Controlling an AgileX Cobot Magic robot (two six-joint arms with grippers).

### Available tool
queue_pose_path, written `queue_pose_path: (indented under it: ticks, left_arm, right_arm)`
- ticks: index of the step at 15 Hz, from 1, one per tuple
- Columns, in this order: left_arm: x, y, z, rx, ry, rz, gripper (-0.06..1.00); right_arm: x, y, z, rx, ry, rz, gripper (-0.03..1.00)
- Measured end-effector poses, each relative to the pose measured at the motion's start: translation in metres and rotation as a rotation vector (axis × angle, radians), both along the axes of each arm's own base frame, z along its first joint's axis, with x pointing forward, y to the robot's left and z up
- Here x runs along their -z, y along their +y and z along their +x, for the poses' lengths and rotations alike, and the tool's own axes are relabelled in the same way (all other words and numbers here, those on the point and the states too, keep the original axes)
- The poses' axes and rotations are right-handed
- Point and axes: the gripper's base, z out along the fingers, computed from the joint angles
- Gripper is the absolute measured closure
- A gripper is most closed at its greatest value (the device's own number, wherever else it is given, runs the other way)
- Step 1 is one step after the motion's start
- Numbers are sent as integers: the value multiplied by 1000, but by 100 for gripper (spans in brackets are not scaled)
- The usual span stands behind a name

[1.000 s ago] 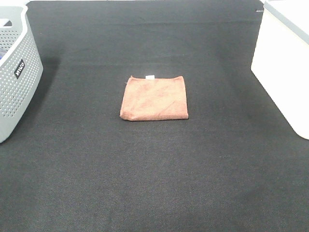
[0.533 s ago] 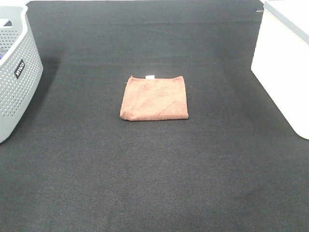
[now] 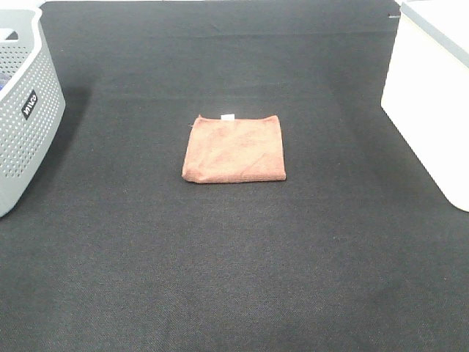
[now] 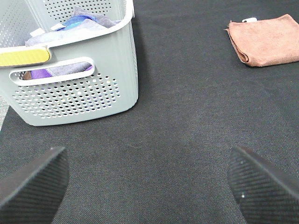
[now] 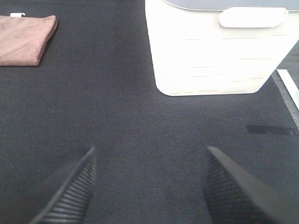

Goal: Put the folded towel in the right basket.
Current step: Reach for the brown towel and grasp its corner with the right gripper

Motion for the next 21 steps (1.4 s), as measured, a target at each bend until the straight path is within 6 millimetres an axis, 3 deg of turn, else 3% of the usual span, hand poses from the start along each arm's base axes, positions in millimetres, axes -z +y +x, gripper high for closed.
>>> queue_pose_path:
  ticks: [10,13,15,18,21]
  left_arm:
    - [0,0,0,0,0,0,7]
    - [0,0,0,0,0,0,7]
    - [0,0,0,0,0,0,7]
    - [0,0,0,0,0,0,7]
    - [0,0,0,0,0,0,7]
  right_arm:
    - [0,0,0,0,-5,0,35]
    - [-9,0,8,0,-9,0,35]
    - [-23,-1,28,1,5,1,35]
    - [-51,-4,75,1,76,8,35]
    - [-85,-6,141,0,172,17,35]
